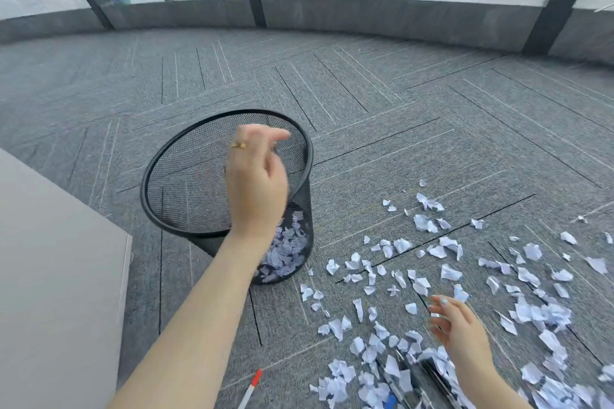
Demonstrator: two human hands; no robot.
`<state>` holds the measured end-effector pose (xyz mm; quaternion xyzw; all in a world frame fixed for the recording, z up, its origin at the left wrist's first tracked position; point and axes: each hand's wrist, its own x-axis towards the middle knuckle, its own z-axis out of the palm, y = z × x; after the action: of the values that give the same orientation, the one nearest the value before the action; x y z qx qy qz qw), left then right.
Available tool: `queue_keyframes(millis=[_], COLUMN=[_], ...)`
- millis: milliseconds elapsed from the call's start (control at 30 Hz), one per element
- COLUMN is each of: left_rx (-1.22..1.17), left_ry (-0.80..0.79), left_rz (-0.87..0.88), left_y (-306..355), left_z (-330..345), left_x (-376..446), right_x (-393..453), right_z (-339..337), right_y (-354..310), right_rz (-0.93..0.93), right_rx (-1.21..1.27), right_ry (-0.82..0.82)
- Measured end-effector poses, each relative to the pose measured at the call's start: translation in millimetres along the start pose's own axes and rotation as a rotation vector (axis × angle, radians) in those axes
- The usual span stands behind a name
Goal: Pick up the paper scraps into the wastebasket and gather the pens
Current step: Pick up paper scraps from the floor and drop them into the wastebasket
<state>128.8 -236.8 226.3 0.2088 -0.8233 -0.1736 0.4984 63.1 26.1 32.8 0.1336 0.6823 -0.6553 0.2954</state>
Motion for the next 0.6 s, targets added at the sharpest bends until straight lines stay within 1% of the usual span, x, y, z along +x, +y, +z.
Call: queue_keyframes(millis=[33,67,100,133,167,233,267,300,333,367,467,533,600], left_rx=[-0.045,-0.099,-0.138,-0.145,-0.104,0.160,0.291,0.360,0.394,0.414,0.483,0.473,0.441], left_ry=[-0.086,-0.207,-0.368,-0.566,-0.799,-1.268,-1.451,-1.564,-1.606,-1.612,-1.656,-1.685,-1.691], left_rz=[0.157,0.246,0.284,0.278,0.221,-0.005,-0.148,-0.307,-0.448,-0.545,-0.668,-0.761,-0.810], left_y=[11,19,27,33,35,27,18,8,-1,-12,-30,-33,-35], left_z=[12,27,43,58,72,96,104,111,116,124,142,149,157], left_x=[-11,-27,-46,-68,-91,-134,-149,-160,-167,-173,-180,-183,-190], right_x=[1,2,4,7,9,13,15,18,20,23,44,69,99], right_z=[0,1,2,3,4,4,4,3,2,1,1,2,6], right_y=[-1,-1,0,0,0,-1,-3,-6,-11,-17,-33,-43,-57], right_rz=[-0.007,-0.016,-0.026,-0.036,-0.044,-0.068,-0.090,-0.124,-0.166,-0.211,-0.321,-0.398,-0.492], right_rx=[-0.004,-0.015,-0.033,-0.054,-0.073,-0.125,-0.172,-0.229,-0.292,-0.360,-0.564,-0.701,-0.851], right_ry=[0.000,0.001,0.007,0.011,0.011,0.014,0.020,0.024,0.020,0.013,-0.004,0.009,0.034])
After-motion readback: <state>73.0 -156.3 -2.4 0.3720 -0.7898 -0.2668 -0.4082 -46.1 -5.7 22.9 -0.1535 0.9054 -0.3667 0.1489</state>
